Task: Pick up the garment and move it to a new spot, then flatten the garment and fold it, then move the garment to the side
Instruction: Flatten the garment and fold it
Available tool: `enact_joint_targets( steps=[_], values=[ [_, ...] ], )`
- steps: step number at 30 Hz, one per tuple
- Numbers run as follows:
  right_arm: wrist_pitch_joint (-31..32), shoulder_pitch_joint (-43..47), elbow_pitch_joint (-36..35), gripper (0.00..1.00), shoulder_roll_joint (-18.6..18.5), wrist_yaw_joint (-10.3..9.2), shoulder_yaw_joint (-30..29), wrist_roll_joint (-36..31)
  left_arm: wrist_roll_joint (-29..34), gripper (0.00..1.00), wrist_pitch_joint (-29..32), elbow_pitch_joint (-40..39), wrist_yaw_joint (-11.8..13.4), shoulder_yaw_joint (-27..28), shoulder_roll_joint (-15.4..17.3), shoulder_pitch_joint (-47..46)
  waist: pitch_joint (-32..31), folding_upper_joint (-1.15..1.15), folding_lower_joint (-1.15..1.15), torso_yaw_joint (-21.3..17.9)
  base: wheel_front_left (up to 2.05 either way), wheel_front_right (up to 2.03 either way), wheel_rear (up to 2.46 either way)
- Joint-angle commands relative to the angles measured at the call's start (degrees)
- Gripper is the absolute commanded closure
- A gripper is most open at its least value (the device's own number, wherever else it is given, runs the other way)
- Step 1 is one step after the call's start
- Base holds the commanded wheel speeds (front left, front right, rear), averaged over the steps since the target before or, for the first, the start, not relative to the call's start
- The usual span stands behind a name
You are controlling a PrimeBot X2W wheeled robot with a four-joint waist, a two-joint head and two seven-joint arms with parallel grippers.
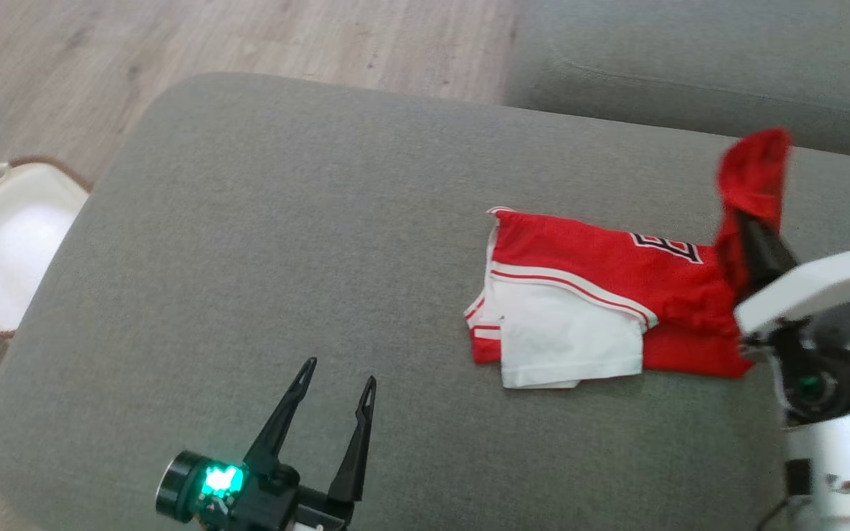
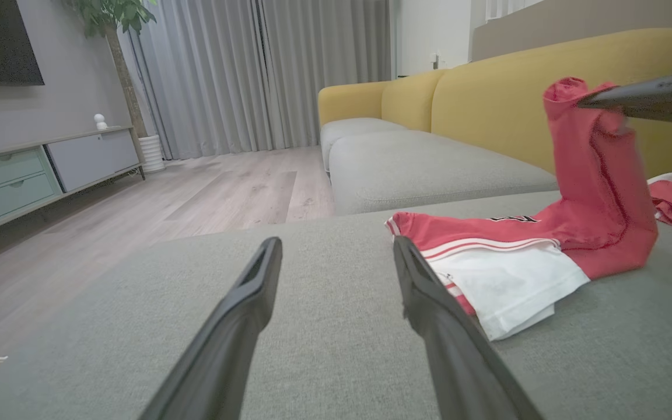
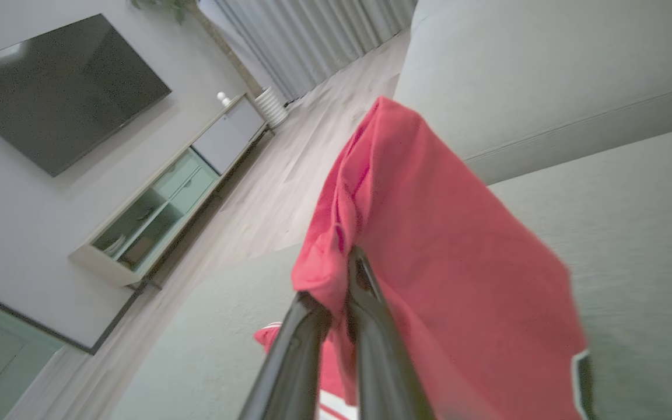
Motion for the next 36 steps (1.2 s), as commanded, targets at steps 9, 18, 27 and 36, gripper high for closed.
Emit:
enact_joint_targets(
  steps=[9, 18, 27, 36],
  values=[
    [-2.36, -4.20, 2.59, 1.00, 3.62, -0.04, 12.79, 3.31, 1.90, 0.00, -0.30, 0.29, -2.67, 2.37, -0.83, -2.06, 0.80, 0.00, 0.00, 5.09, 0.00, 0.00, 0.00],
    [-15.76, -5.33, 11.94, 0.00, 3.65, -0.04, 24.08, 9.85, 0.59, 0.00, -0.30, 1.04, -3.58, 4.83, -2.55, -0.87, -1.36, 0.00, 0.00, 5.29, 0.00, 0.00, 0.00],
    [-31.24, 0.33, 10.16, 0.00, -1.24, -0.04, 22.35, -5.61, -4.41, 0.00, -0.30, 0.28, -2.43, 11.87, -5.74, 2.79, -4.91, 0.00, 0.00, -0.88, 0.00, 0.00, 0.00],
    [-34.37, 12.37, 4.25, 0.00, -4.37, -0.04, 18.41, -19.67, -3.71, 0.00, -0.30, -0.76, -3.38, 16.89, -7.07, 7.03, -7.78, 0.00, 0.00, -7.66, 0.00, 0.00, 0.00]
  ],
)
